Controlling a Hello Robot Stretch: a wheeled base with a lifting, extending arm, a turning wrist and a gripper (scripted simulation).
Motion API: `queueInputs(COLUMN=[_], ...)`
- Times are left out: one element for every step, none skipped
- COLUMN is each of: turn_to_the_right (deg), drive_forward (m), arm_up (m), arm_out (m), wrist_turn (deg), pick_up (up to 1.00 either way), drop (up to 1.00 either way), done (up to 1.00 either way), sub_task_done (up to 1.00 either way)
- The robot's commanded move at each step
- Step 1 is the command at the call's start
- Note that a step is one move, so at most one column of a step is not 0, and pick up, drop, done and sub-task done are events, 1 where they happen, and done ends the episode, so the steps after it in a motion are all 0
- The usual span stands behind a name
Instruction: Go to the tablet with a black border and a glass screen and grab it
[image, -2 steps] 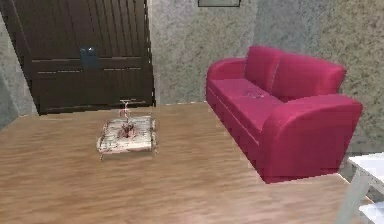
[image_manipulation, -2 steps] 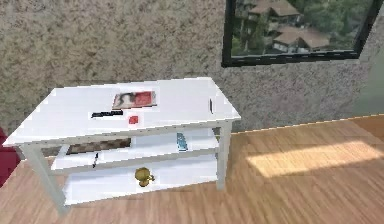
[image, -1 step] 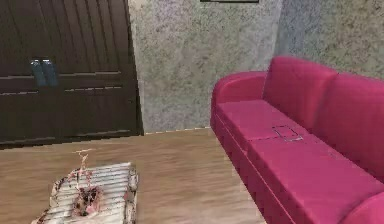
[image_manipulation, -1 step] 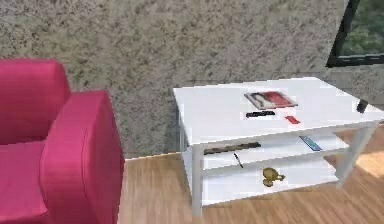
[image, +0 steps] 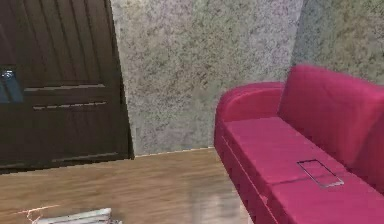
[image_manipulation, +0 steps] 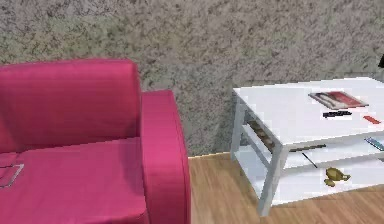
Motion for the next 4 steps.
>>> queueInputs(turn_to_the_right=[-45.0, -6.0, 45.0, 12.0], drive_forward=[0.00, 0.00, 0.00, 0.00], arm_up=[0.00, 0.00, 0.00, 0.00], arm_out=[0.00, 0.00, 0.00, 0.00], wrist_turn=[0.0, 0.0, 0.0, 0.0], pick_up=[0.00, 0.00, 0.00, 0.00], drop=[0.00, 0.00, 0.00, 0.00], done=[0.00, 0.00, 0.00, 0.00], sub_task_done=[0.00, 0.00, 0.00, 0.00])
